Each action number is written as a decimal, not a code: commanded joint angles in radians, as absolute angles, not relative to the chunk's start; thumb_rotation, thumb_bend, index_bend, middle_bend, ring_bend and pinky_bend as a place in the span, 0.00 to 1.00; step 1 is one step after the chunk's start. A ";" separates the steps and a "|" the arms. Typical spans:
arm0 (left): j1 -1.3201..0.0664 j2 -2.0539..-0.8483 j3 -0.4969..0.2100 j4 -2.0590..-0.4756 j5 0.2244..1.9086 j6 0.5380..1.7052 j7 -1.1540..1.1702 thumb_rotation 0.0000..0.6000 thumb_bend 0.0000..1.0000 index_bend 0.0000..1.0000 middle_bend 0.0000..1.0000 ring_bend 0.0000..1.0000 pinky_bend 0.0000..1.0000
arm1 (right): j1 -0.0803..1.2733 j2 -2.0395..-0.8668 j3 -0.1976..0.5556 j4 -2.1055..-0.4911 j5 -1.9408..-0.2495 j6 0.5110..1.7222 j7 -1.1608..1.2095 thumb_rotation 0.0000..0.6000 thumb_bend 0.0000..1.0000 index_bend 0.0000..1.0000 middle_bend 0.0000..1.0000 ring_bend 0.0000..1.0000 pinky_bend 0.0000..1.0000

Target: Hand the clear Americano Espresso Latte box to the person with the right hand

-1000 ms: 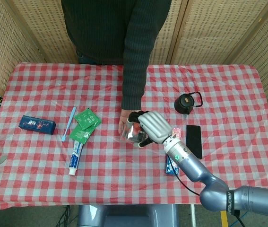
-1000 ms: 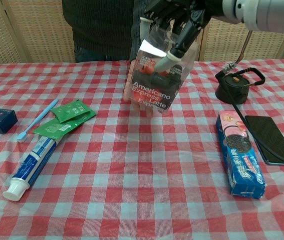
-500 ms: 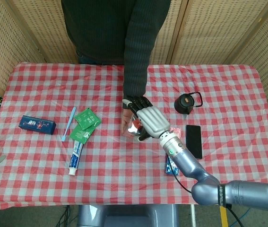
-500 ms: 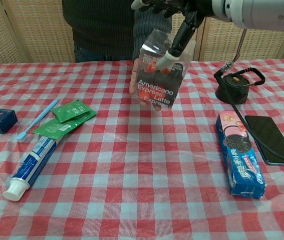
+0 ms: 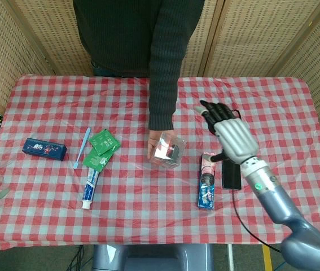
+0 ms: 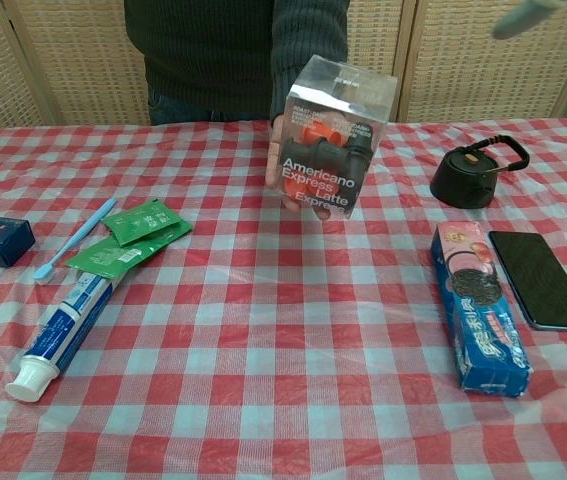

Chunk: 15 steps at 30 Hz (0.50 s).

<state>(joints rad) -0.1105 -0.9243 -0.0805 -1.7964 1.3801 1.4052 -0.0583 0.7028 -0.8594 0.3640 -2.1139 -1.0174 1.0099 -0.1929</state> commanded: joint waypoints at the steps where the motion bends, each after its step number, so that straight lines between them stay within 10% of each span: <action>1: -0.101 -0.925 -0.070 -1.803 1.409 1.427 -0.058 1.00 0.00 0.00 0.00 0.00 0.00 | 0.539 -0.765 0.274 -2.064 -1.240 1.044 -0.018 1.00 0.00 0.00 0.00 0.00 0.00; 15: -0.059 -0.935 -0.029 -1.823 1.518 1.507 -0.035 1.00 0.00 0.00 0.00 0.00 0.00 | 0.250 -1.061 0.048 -1.543 -1.565 1.402 0.158 1.00 0.00 0.00 0.00 0.00 0.00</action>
